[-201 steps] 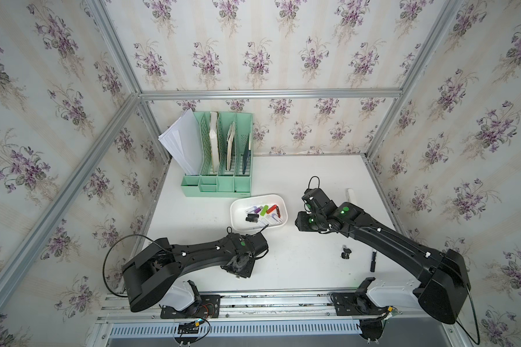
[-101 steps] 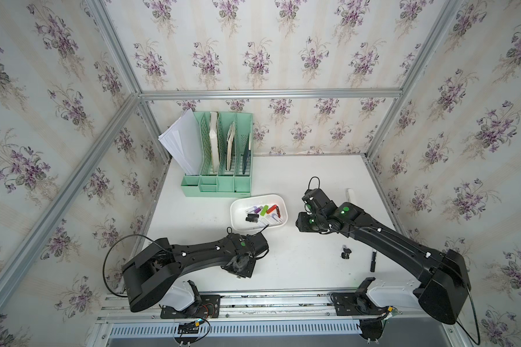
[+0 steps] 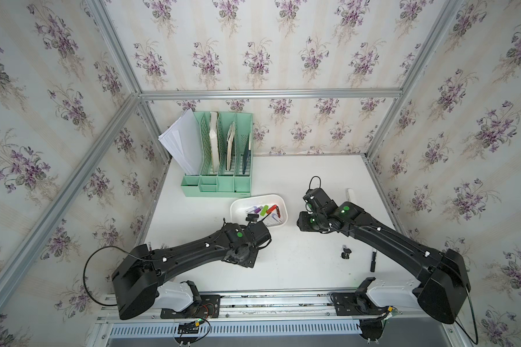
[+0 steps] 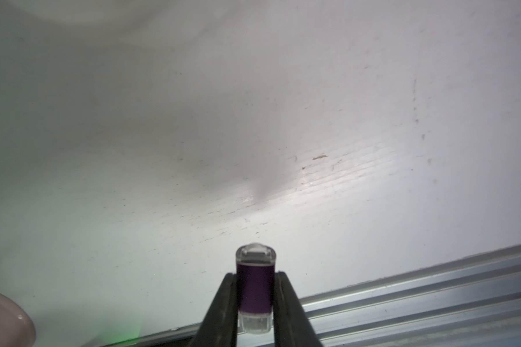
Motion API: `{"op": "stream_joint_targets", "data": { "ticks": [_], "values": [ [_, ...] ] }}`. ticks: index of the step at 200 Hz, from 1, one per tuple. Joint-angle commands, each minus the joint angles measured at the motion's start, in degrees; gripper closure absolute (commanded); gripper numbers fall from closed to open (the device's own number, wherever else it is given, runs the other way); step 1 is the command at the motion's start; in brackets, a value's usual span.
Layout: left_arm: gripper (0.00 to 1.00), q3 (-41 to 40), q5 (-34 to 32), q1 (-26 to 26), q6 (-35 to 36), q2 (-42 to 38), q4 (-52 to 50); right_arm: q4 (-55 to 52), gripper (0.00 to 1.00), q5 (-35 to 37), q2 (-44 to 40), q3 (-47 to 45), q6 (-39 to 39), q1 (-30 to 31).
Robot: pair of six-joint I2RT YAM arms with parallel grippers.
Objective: Put the usb flash drive into the storage box
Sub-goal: Place the USB flash in the storage box, then reset both arms
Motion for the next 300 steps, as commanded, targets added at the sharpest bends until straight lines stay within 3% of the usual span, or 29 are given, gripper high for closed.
{"op": "stream_joint_targets", "data": {
  "ticks": [1, 65, 119, 182, 237, 277, 300],
  "values": [
    [0.76, 6.02, -3.3, 1.84, 4.47, 0.6, -6.62, 1.15, 0.59, -0.03, 0.19, 0.17, -1.43, -1.38],
    [0.75, 24.11, -1.43, 12.06, 17.86, 15.68, -6.1, 2.48, 0.6, -2.57, 3.02, 1.5, -5.19, -7.63],
    [0.76, 31.18, 0.62, 18.73, 24.25, 27.25, -3.32, 2.35, 0.6, -3.85, 5.52, 3.4, -7.65, -12.21],
    [0.75, 30.31, 0.44, 22.71, 27.74, 34.68, 0.72, 2.13, 0.6, -4.27, 5.39, 1.75, -8.21, -13.56],
    [0.75, 27.23, -1.85, 24.81, 29.07, 36.37, 3.9, 1.34, 0.6, -3.99, 4.54, 1.48, -8.2, -13.87],
    [0.6, 27.27, -3.69, 25.21, 29.22, 37.21, 4.37, 0.64, 0.6, -3.79, 3.98, 1.4, -8.14, -13.85],
    [0.57, 27.74, -3.38, 25.23, 29.24, 37.74, 4.24, 0.12, 0.6, -3.46, 3.24, 1.23, -8.02, -13.95]
  ]
}}
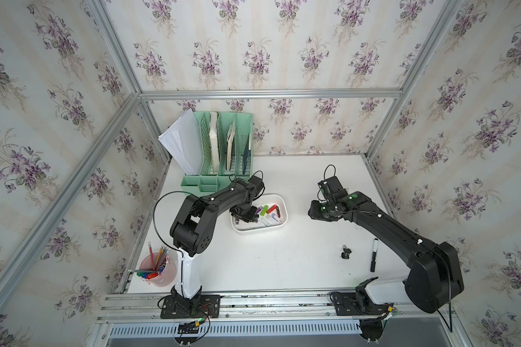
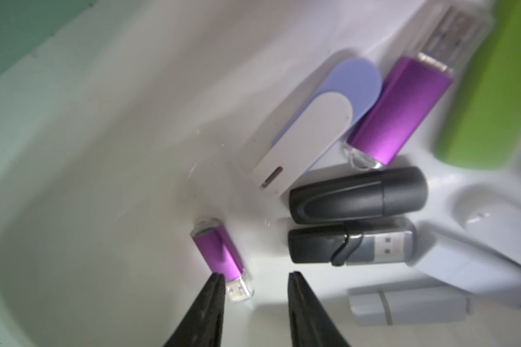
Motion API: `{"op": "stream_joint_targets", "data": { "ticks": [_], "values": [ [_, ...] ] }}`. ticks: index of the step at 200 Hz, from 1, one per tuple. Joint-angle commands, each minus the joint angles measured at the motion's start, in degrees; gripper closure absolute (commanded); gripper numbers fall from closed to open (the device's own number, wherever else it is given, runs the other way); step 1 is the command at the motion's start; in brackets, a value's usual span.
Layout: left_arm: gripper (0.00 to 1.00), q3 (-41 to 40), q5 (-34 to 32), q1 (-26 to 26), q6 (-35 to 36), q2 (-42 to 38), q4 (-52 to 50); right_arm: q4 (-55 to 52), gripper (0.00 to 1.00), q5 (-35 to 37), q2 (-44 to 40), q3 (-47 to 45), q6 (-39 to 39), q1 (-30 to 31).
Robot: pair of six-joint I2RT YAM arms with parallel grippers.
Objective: Put the usb flash drive into the storage box
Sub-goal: Reset both arms
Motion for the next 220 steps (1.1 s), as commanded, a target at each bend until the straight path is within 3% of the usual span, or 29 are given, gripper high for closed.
{"op": "stream_joint_targets", "data": {
  "ticks": [1, 13, 29, 59, 65, 94, 120, 141, 168, 178, 194, 220],
  "values": [
    [0.57, 0.62, -0.87, 0.07, 0.7, 0.35, 0.1, -1.02, 0.6, 0.91, -0.77, -0.05, -0.43, -0.04],
    [0.56, 0.47, -0.41, -0.14, 0.44, -1.13, 0.38, -1.37, 0.6, 1.25, -1.4, -0.07, -0.31, -0.09],
    [0.46, -0.03, 0.92, -0.67, 0.12, -5.72, 0.69, -1.15, 0.6, 1.82, -2.73, -0.59, -0.52, -0.07],
    [0.11, -1.35, 5.31, 0.34, -2.33, -17.6, 0.92, 3.37, 0.49, 4.45, -6.99, -3.06, -2.36, -0.24],
    [0.0, -2.17, 5.89, 0.96, -2.54, -20.28, 1.28, 4.79, 0.45, 4.8, -7.85, -3.53, -3.15, -0.47],
    [0.01, -7.72, 6.88, 5.82, -2.86, -31.06, 4.18, 10.37, 0.23, 11.72, -10.48, -6.11, -6.16, -2.46],
    [0.01, -18.91, 3.92, 16.21, -2.89, -42.36, 13.28, 17.22, 0.01, 25.86, -11.85, -11.14, -9.14, -5.18],
    [0.01, -30.41, -0.3, 23.09, -0.47, -50.1, 25.53, 32.43, 0.0, 34.08, -14.43, -21.12, -14.91, -7.0],
    [0.01, -40.76, -5.63, 26.34, 1.84, -53.17, 38.41, 63.08, 0.0, 34.75, -15.2, -37.94, -20.96, -9.24],
    [0.01, -41.25, -8.85, 27.19, -0.36, -52.36, 39.06, 70.64, 0.0, 35.2, -12.03, -40.23, -19.35, -10.46],
    [0.01, -41.58, -8.59, 28.28, -1.03, -50.43, 41.5, 76.84, 0.0, 37.98, -4.6, -40.28, -16.57, -11.2],
    [0.01, -50.15, -14.12, 28.41, 2.73, -51.36, 59.13, 93.16, 0.0, 35.78, -0.25, -43.03, -21.93, -11.41]
  ]
}}
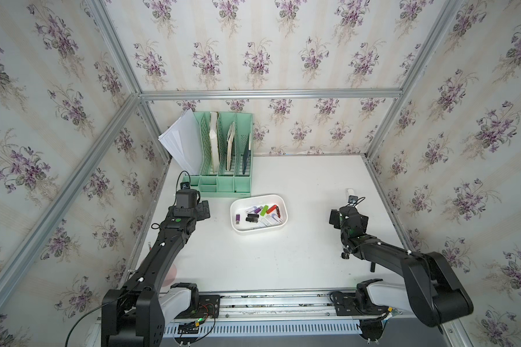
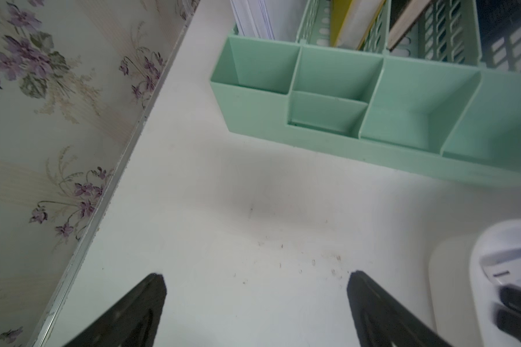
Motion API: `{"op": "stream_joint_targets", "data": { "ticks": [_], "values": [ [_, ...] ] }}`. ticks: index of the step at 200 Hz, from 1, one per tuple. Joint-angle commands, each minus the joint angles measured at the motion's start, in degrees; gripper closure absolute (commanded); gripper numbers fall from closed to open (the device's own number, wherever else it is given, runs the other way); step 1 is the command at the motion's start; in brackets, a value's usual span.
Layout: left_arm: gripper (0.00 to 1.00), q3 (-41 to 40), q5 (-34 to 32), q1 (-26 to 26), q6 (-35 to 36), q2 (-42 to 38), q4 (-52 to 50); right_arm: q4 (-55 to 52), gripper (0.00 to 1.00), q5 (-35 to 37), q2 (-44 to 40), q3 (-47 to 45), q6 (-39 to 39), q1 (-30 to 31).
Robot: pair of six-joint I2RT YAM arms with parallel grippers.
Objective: Put the usb flash drive into the storage box
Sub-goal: Reset both arms
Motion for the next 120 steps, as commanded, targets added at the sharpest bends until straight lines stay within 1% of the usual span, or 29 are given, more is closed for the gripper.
{"op": "stream_joint_targets", "data": {
  "ticks": [1, 6, 15, 20, 33, 38, 45, 54, 63, 73, 80, 88, 90, 94, 99, 105, 113, 120],
  "values": [
    [0.01, -6.36, -6.17, 0.27, 3.27, -1.07, 19.01, 25.9, 0.0, -0.14, 2.23, -2.58, -5.05, -0.38],
    [0.01, -8.19, -5.0, 0.37, 4.82, -1.55, 22.9, 26.95, 0.0, -2.1, 2.79, -2.85, -7.0, -0.54],
    [0.01, -10.71, -3.39, 0.46, 6.67, -1.71, 29.0, 27.62, 0.0, 0.01, 4.11, -1.98, -7.98, -0.66],
    [0.01, -11.8, -3.01, 0.51, 7.02, -1.35, 31.57, 28.54, 0.0, 0.06, 4.47, -2.08, -9.18, -0.77],
    [0.01, -13.25, -1.65, 0.64, 9.48, 1.32, 36.45, 39.34, 0.0, -3.72, 5.2, -6.25, -13.48, -1.86],
    [0.01, -13.53, -1.78, 0.61, 9.78, 3.05, 37.81, 44.53, 0.0, -6.31, 6.1, -7.93, -13.15, -3.38],
    [0.01, -13.45, -1.8, 0.83, 8.52, 5.32, 38.76, 44.09, 0.0, -8.54, 6.7, -8.69, -10.2, -5.38],
    [0.01, -14.12, -0.07, 0.99, 8.23, 8.35, 41.36, 51.19, 0.0, -11.33, 8.83, -10.89, -9.09, -7.46],
    [0.01, -15.55, 1.95, 0.91, 9.02, 11.3, 46.28, 53.92, 0.0, -13.43, 10.21, -12.28, -8.95, -7.92],
    [0.01, -16.69, 1.16, 0.81, 8.96, 13.65, 50.62, 58.98, 0.0, -14.62, 12.88, -12.82, -10.45, -7.78],
    [0.01, -16.44, 1.6, 0.77, 9.31, 15.09, 51.76, 56.94, 0.0, -15.08, 12.43, -11.91, -10.68, -7.65],
    [0.01, -14.97, 4.84, 0.73, 10.61, 15.79, 50.17, 50.51, 0.0, -15.63, 10.75, -10.3, -10.05, -7.71],
    [0.01, -14.61, 5.38, 0.75, 10.78, 17.36, 50.03, 50.07, 0.0, -15.61, 10.66, -10.1, -10.02, -7.66],
    [0.01, -14.08, 5.91, 0.76, 11.1, 19.45, 50.49, 51.2, 0.0, -15.64, 11.12, -10.31, -10.19, -7.65],
    [0.01, -14.24, 6.79, 0.55, 12.61, 21.54, 53.55, 54.19, 0.0, -15.73, 12.09, -10.93, -10.63, -7.7],
    [0.01, -14.9, 8.48, 0.29, 13.51, 21.48, 54.76, 55.74, 0.0, -15.43, 12.45, -11.46, -10.68, -7.63],
    [0.01, -14.0, 8.74, 0.46, 12.93, 20.79, 51.44, 53.75, 0.0, -15.14, 11.17, -11.6, -10.06, -7.72],
    [0.01, -14.6, 8.79, 0.46, 13.26, 21.3, 53.76, 53.78, 0.0, -15.07, 10.97, -11.82, -10.02, -7.69]
  ]
}}
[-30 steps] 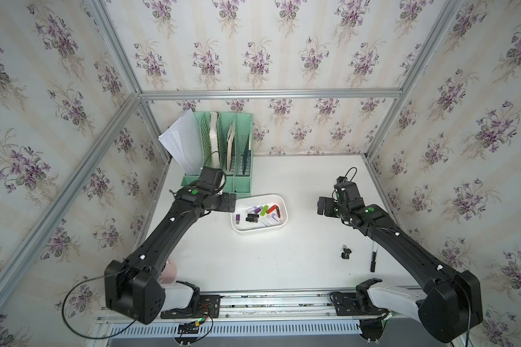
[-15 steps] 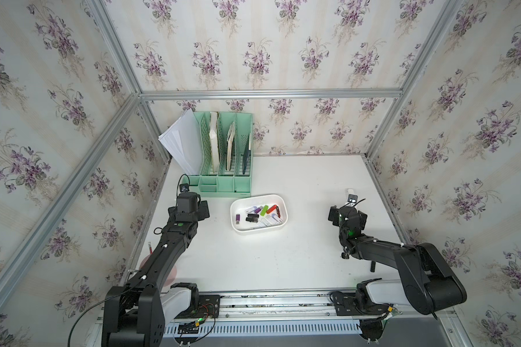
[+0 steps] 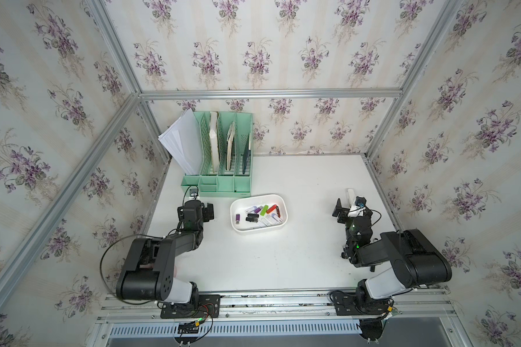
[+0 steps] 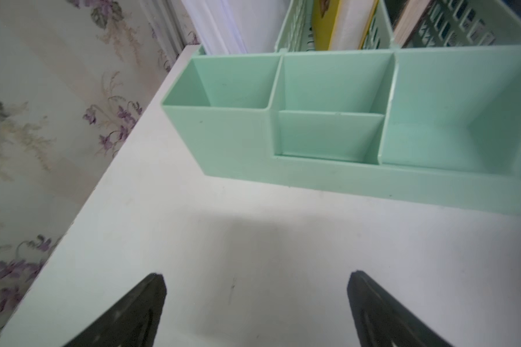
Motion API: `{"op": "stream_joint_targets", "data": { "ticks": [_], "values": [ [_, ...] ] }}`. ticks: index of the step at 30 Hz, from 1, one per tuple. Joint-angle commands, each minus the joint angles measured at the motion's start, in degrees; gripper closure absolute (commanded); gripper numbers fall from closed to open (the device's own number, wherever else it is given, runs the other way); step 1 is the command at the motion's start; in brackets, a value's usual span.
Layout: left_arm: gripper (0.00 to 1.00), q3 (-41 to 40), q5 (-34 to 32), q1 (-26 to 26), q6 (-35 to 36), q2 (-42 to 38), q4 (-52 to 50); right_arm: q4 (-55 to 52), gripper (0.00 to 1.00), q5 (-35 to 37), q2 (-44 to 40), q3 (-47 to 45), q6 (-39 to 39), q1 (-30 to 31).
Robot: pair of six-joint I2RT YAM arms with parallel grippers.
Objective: Put the usb flash drive into the storage box
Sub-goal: Reset both arms
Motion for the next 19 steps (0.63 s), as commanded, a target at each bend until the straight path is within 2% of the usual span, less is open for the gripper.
{"op": "stream_joint_targets", "data": {
  "ticks": [1, 3, 5, 8, 19],
  "values": [
    [0.01, 0.21, 3.85, -0.06, 2.78, 0.78, 6.64, 3.27, 0.0, -1.59, -0.7, -0.7, -0.29, 0.01],
    [0.01, 0.29, 3.89, 0.03, 2.64, 0.38, 5.64, 5.47, 0.0, -1.58, 0.44, -0.71, -0.7, 0.05],
    [0.01, 0.26, 3.85, -0.07, 2.6, 0.16, 5.4, -2.03, 0.0, -0.29, -0.4, 2.49, 0.45, -0.08],
    [0.01, 0.16, 3.42, -0.37, 2.87, 0.33, 5.96, 1.44, 0.0, -0.6, 0.1, 1.16, -0.05, -0.13],
    [0.01, 0.25, 3.32, -0.5, 2.87, 0.27, 5.72, -0.14, 0.0, -0.35, -0.15, 1.74, 0.25, -0.1]
  ]
}}
